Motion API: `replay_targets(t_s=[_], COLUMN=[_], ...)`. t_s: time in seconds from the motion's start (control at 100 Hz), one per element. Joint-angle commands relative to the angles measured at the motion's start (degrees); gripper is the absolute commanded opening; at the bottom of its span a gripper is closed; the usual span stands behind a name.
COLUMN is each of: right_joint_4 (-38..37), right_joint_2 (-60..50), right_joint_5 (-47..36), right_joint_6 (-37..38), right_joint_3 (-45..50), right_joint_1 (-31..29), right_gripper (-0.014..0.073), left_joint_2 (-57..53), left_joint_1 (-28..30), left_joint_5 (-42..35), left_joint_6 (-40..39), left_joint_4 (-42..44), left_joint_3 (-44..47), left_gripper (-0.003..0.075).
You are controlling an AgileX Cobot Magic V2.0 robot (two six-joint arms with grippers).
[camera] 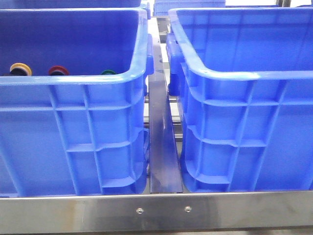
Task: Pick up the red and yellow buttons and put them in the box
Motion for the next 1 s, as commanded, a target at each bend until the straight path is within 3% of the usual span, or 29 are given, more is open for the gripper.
replay_targets(t_s=[0.0,0.31,0.5,0.71,0.99], right_joint_4=[0.38,0.38,0.38,0.38,0.38], right_joint_2=[-1.22,-1.22,-1.22,-1.22,-1.22], right_joint_5=[-4.92,-4.92,-4.92,-4.92,-4.92], right_joint_6=[-0.27,-0.27,-0.27,-0.27,-0.27], right_joint_3=[0.29,0.29,0.29,0.29,0.29], right_joint_1=[-0.34,-0.34,-0.34,-0.34,-0.34], right_gripper=[-0.0069,-0.0069,-0.0069,-0.0069,-0.0069], left_joint_2=[-1.67,-1.67,-0.84,7.18,26.94], left_joint_1=[0.04,0.04,0.04,0.04,0.04], left_joint_5=[-4.63,-4.63,-1.88,10.53,31.59], left_joint_6=[-0.25,-0.25,-0.36,-0.36,-0.36], left_joint_4=[-0.41,-0.41,-2.76,-2.83,-2.83], left_joint_3=[1.15,0.46,-6.5,-21.15,-43.02], left_gripper=[-0.002,-0.002,-0.002,-0.002,-0.002])
